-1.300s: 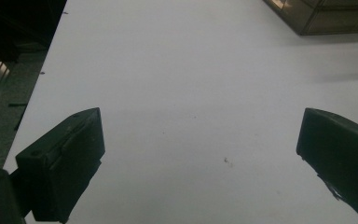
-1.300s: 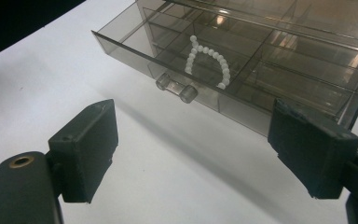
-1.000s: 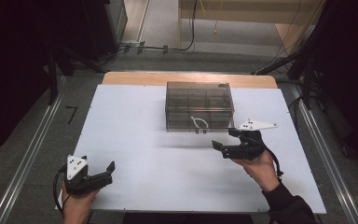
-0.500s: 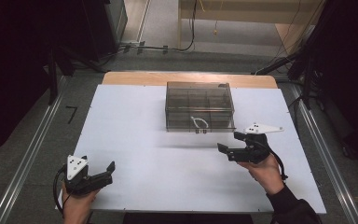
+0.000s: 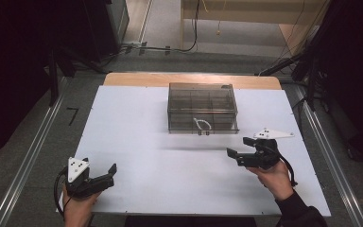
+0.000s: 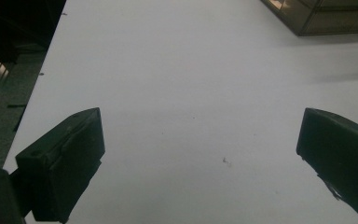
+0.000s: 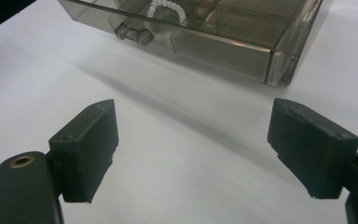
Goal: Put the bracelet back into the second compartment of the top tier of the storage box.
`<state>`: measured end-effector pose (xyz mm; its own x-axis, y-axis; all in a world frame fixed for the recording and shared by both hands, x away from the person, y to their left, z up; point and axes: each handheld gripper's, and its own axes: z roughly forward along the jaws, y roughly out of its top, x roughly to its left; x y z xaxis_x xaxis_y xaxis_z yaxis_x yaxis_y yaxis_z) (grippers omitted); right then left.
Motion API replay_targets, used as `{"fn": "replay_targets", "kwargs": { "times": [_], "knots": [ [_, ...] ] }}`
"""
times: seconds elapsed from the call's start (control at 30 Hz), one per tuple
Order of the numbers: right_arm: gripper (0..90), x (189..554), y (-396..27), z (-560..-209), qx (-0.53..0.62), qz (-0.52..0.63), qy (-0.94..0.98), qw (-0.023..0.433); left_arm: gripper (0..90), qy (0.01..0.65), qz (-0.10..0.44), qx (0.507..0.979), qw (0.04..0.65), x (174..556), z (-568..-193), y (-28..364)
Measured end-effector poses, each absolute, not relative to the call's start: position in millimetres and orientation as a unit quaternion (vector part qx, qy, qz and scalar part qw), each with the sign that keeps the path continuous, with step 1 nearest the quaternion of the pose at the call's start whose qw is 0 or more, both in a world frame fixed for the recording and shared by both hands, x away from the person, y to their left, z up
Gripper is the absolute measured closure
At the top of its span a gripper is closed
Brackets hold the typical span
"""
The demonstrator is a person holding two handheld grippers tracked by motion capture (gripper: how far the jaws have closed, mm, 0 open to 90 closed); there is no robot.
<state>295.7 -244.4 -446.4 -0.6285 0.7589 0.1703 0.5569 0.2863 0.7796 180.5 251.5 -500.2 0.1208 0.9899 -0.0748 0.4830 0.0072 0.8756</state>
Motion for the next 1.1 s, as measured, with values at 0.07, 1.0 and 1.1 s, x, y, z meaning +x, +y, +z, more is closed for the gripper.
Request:
{"fn": "replay_targets", "kwargs": {
  "times": [0.07, 1.0, 1.1],
  "knots": [
    [14.8, 294.7, -246.7, -447.3, 0.417, 0.430, 0.792, 0.117, 1.3, 0.584, 0.314, 0.630, 0.403, 180.5, -500.2, 251.4],
    [14.9, 281.8, -280.1, -457.8, 0.452, 0.420, 0.777, 0.126, 1.3, 0.584, 0.313, 0.631, 0.403, 180.6, -500.3, 251.1],
    [14.9, 280.1, -282.8, -458.5, 0.454, 0.418, 0.776, 0.129, 1.3, 0.584, 0.313, 0.631, 0.403, 180.5, -500.2, 251.1]
  ]
}}
